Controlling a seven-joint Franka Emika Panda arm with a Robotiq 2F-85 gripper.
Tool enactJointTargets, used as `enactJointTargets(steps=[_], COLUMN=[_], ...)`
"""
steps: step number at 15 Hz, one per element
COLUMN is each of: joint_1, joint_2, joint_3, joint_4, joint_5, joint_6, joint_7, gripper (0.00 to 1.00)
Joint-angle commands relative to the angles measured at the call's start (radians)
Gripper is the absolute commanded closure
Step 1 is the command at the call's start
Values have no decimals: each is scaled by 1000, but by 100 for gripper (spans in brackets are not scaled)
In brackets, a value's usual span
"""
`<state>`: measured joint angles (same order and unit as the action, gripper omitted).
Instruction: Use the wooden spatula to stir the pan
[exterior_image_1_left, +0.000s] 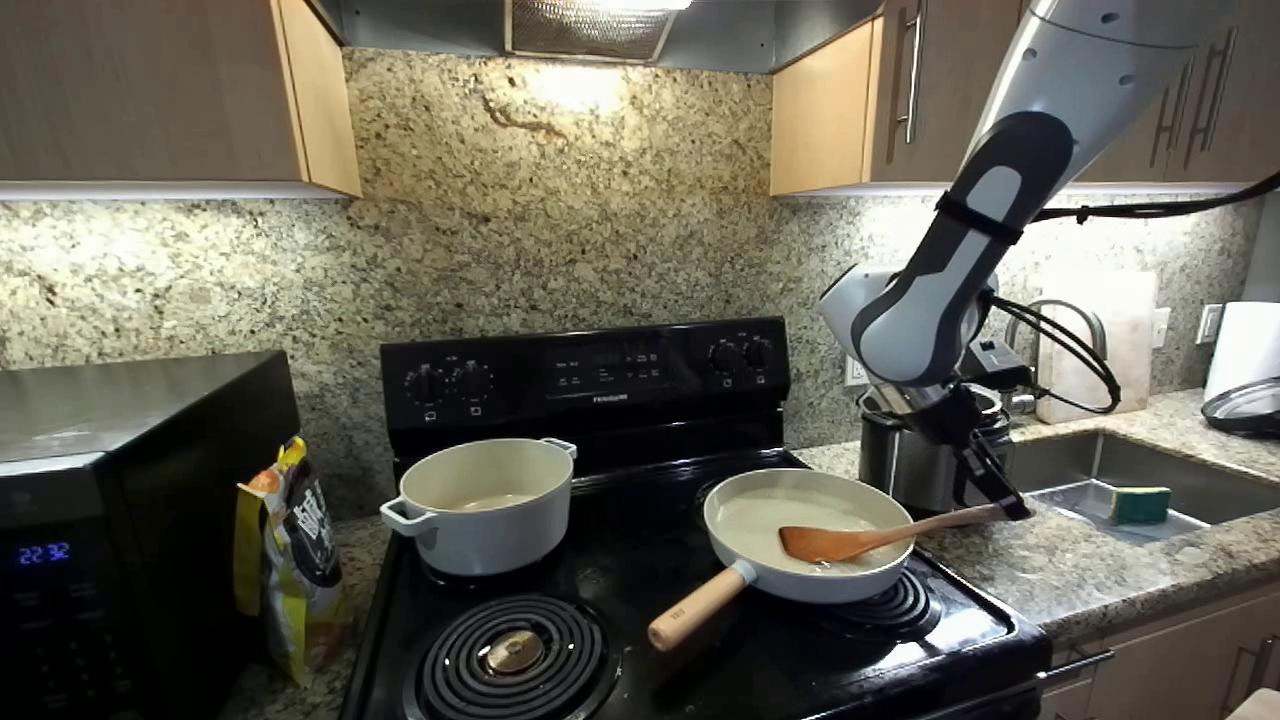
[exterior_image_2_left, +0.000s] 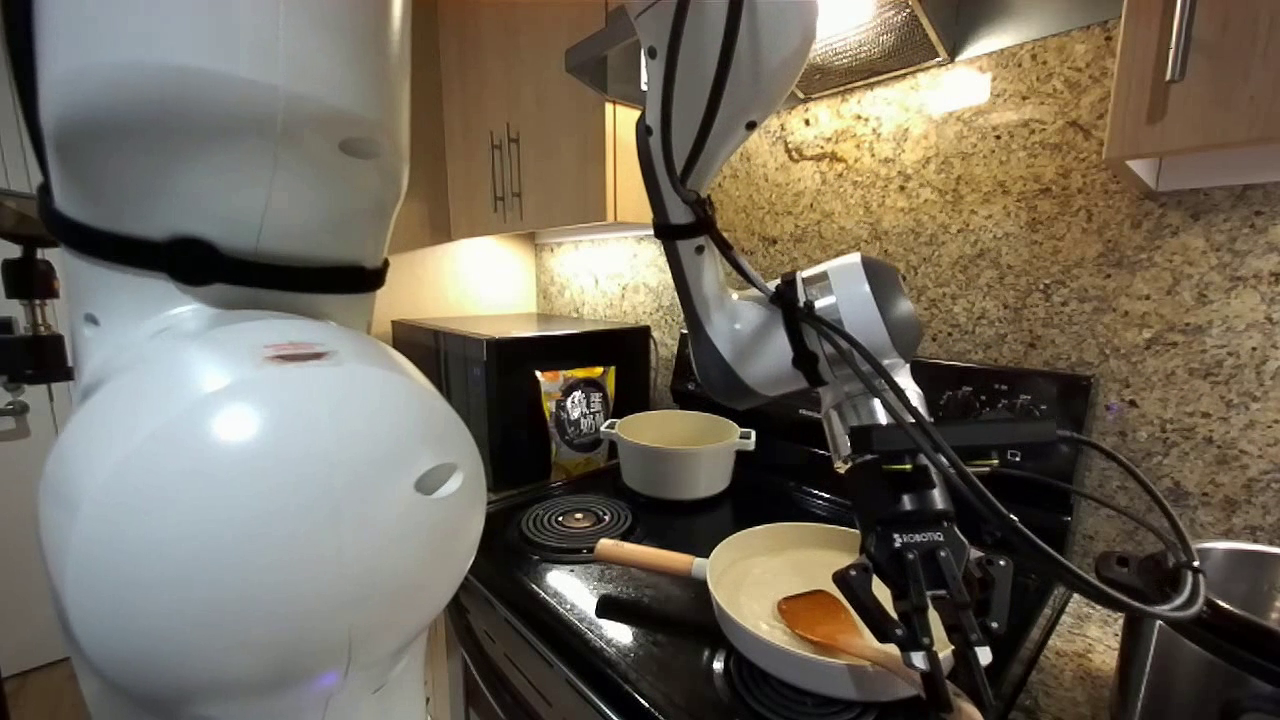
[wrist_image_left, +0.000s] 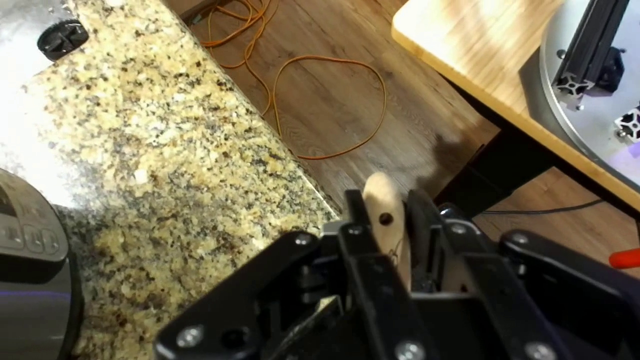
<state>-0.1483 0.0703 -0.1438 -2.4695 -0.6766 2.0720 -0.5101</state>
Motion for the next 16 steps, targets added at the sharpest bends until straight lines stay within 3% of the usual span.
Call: enactJointTargets(steps=[1, 8, 16], joint_1=[-33, -41, -7], joint_2=[-63, 0, 62], joint_3=[-27, -49, 8], joint_4=[-9, 142, 241], joint_5=[27, 108, 143], joint_6=[19, -9, -26], joint_7=[-44, -72, -85], gripper=[91, 90, 91])
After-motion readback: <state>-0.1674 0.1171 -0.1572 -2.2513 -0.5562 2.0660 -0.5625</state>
